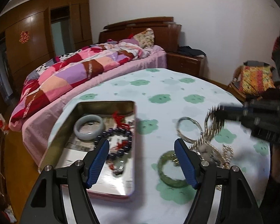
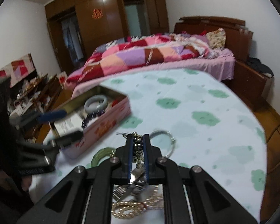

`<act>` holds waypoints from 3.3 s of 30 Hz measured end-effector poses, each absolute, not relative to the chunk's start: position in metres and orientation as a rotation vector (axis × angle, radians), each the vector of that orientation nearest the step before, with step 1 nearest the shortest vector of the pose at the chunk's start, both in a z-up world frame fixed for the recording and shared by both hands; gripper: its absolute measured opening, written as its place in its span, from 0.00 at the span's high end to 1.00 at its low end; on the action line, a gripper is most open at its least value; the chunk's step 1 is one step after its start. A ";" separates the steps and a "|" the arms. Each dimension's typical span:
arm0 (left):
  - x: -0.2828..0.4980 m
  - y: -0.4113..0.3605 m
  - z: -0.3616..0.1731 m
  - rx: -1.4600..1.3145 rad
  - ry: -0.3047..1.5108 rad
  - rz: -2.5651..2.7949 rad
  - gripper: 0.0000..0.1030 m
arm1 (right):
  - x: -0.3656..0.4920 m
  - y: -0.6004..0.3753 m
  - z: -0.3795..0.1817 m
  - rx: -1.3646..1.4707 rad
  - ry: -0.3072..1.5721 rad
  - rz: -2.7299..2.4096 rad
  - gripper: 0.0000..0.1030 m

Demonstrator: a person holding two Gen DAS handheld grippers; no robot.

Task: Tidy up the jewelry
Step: 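Close the right tool on the pearl and gold chains in the pile, then grasp the green jade bangle with the left tool while the right tool lifts the gold chain, then carry the green bangle with the left tool over the tin while the right tool carries the gold chain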

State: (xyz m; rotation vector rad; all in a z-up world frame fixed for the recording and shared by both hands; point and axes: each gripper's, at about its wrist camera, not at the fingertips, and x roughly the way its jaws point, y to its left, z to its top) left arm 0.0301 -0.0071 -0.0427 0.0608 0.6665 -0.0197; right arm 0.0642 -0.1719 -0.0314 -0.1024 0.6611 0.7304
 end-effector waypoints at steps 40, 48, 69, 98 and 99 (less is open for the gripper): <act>0.036 -0.053 -0.040 0.126 0.723 -0.198 0.94 | 0.065 -0.213 -0.029 -0.050 0.625 0.659 0.88; 0.036 -0.046 -0.020 0.146 0.666 -0.184 0.94 | 0.060 -0.213 -0.009 -0.043 0.574 0.666 0.88; 0.036 0.001 0.004 0.115 0.597 -0.081 0.94 | 0.064 -0.182 0.019 -0.098 0.499 0.722 0.88; 0.040 0.094 -0.003 0.010 0.623 0.086 0.94 | 0.060 -0.082 0.054 -0.187 0.392 0.924 0.88; 0.040 0.095 -0.004 0.007 0.625 0.087 0.94 | 0.059 -0.078 0.053 -0.191 0.393 0.930 0.88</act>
